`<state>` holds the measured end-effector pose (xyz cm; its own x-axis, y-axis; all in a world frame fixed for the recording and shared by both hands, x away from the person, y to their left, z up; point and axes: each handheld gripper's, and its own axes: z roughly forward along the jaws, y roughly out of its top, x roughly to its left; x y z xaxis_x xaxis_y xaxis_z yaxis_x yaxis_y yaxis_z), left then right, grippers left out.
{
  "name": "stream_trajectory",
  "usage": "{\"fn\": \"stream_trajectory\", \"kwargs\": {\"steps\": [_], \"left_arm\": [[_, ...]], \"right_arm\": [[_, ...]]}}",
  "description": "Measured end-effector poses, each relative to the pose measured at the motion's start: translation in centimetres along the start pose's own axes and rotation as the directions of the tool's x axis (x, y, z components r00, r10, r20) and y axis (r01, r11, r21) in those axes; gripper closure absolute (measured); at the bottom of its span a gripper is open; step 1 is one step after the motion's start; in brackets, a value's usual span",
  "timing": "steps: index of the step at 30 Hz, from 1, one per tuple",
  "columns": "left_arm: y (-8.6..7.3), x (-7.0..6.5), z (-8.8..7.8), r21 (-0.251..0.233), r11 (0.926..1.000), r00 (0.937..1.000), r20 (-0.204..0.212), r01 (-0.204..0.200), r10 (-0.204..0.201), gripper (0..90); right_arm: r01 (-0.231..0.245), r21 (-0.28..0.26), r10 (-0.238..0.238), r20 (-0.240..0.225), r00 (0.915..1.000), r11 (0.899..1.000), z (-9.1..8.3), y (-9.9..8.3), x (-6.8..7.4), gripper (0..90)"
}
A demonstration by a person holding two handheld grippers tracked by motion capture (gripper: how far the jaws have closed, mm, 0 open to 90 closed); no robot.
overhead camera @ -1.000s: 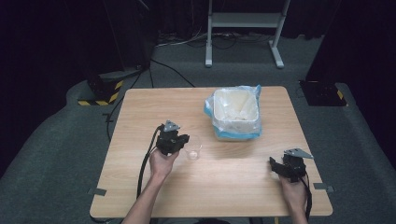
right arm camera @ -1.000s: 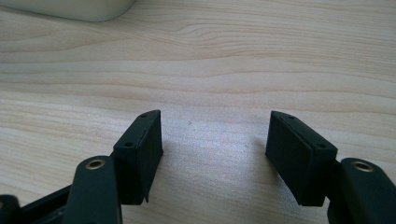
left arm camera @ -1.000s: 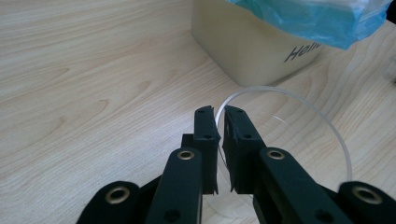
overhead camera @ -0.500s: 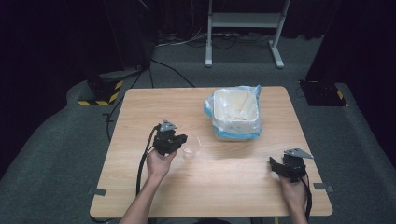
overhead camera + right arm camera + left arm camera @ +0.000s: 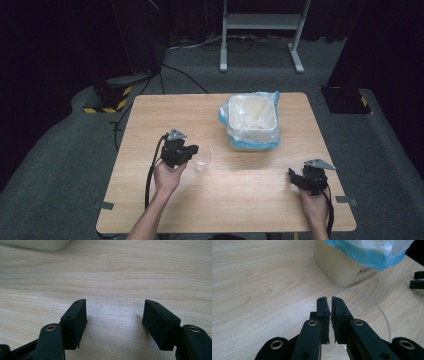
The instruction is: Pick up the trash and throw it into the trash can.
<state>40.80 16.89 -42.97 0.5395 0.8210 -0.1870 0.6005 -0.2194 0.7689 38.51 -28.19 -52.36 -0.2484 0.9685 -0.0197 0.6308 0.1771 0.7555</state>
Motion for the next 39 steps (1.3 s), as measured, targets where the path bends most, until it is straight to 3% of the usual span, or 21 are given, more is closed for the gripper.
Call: {"fn": "stream_trajectory", "kwargs": {"steps": [14,26,39], "left_arm": [[1.9,0.1,-1.7,-0.035,0.9994,0.9998,-0.020,-0.004,0.003,84.6],[3.7,0.6,-2.6,-0.065,0.9975,0.9997,0.002,0.026,-0.026,84.6],[7.9,0.1,-3.0,-0.088,0.9961,0.9996,0.028,-0.003,0.006,84.7]], "right_arm": [[-0.003,0.002,0.003,0.002,1.0000,1.000,0.0,0.0,0.0,35.3],[-0.004,0.002,0.004,0.002,1.0000,1.000,0.0,0.0,0.0,35.3],[-0.004,0.002,0.004,0.002,1.0000,1.000,0.0,0.0,0.0,35.3]]}}
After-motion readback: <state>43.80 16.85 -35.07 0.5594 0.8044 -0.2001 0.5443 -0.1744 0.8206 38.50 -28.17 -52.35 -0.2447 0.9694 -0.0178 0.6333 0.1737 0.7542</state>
